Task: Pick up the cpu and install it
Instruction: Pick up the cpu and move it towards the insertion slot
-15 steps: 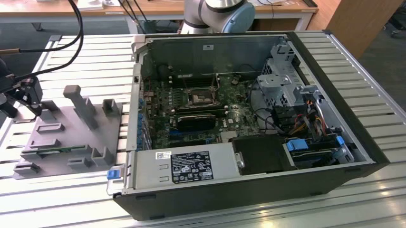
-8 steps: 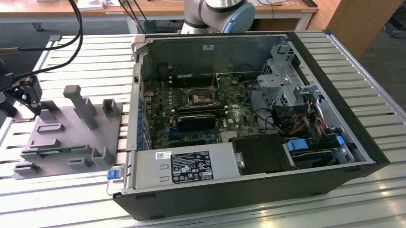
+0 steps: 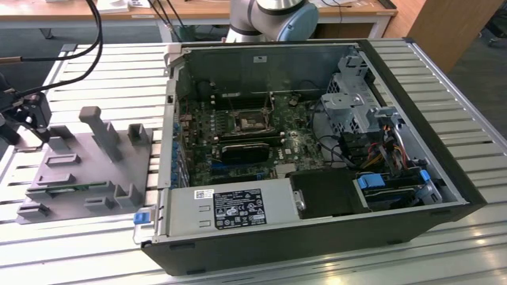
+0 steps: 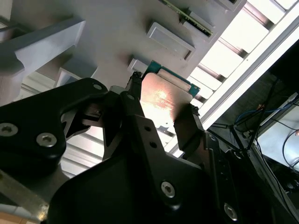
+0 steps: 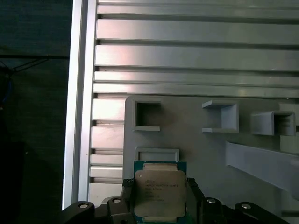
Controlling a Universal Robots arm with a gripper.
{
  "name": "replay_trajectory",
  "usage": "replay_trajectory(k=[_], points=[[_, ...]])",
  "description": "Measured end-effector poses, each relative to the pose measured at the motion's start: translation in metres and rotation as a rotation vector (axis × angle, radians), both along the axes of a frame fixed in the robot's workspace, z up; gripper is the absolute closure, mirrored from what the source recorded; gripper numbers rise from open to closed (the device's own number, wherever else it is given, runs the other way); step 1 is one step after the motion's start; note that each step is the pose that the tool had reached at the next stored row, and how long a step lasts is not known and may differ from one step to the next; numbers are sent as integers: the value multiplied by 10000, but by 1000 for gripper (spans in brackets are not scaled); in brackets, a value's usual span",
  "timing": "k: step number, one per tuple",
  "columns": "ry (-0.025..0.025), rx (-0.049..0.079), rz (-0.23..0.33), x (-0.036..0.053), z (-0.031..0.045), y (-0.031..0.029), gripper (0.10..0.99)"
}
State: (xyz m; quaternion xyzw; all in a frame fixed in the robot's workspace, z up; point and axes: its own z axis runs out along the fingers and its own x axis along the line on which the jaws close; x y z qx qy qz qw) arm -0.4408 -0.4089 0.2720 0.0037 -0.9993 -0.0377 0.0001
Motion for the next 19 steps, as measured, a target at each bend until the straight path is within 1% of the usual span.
replay_trajectory(k=[12, 19], points=[[-1, 1, 0, 0, 75, 2, 553], [-1, 1, 0, 0, 156, 8, 553]])
